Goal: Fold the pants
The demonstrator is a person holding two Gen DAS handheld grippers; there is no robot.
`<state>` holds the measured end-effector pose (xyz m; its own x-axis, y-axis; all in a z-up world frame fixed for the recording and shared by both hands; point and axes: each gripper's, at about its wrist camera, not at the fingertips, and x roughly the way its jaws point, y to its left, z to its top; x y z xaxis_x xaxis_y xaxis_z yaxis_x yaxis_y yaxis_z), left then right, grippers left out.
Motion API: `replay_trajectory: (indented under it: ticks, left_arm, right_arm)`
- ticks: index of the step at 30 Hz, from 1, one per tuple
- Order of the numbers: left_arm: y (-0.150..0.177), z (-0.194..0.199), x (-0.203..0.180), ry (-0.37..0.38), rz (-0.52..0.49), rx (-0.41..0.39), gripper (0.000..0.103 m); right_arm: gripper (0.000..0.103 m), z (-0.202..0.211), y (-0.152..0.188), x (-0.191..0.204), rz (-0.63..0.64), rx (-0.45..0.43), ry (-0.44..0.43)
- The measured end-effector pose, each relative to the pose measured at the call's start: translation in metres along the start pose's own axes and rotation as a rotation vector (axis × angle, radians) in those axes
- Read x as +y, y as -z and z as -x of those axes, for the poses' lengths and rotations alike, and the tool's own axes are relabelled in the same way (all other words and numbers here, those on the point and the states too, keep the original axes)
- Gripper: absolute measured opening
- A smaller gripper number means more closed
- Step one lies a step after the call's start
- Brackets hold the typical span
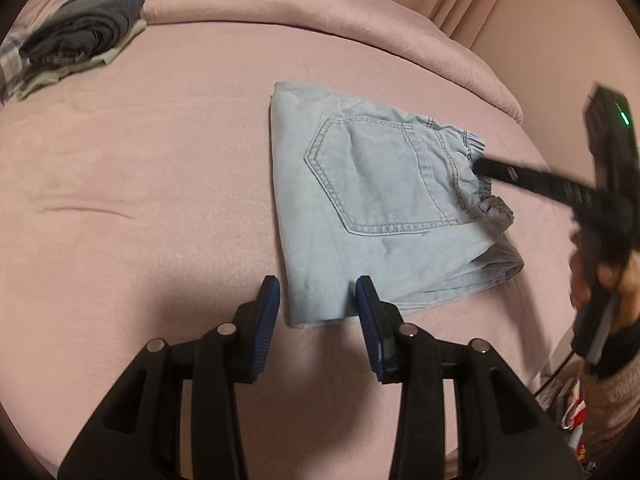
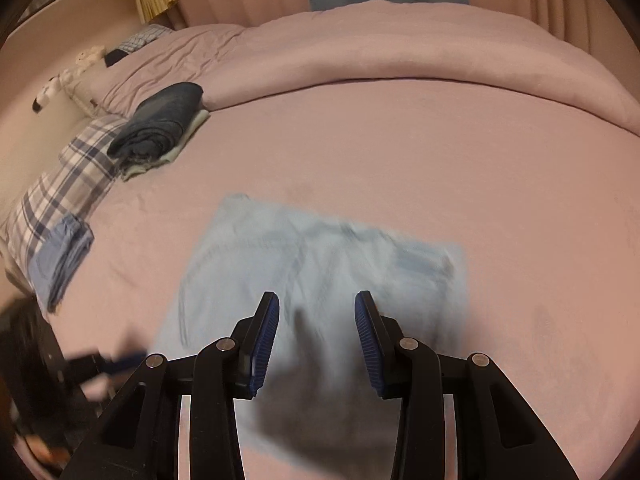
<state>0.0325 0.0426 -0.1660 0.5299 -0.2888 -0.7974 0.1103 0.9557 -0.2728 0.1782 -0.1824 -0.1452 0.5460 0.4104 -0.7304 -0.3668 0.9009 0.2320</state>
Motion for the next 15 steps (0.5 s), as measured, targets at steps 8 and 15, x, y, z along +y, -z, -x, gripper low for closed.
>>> replay_trajectory:
  ticks: [8,15]
  left_arm:
    - [-0.011,0.014,0.001,-0.025,-0.014,-0.038,0.039]
    - [-0.023,0.017,0.004,-0.040,-0.018,-0.060,0.051]
  right_arm:
    - [0.042,-0.003,0.047,-0.005,0.088,0.032,0.112]
    - [0.053,0.006,0.042,-0.034,-0.119,0.024,-0.041]
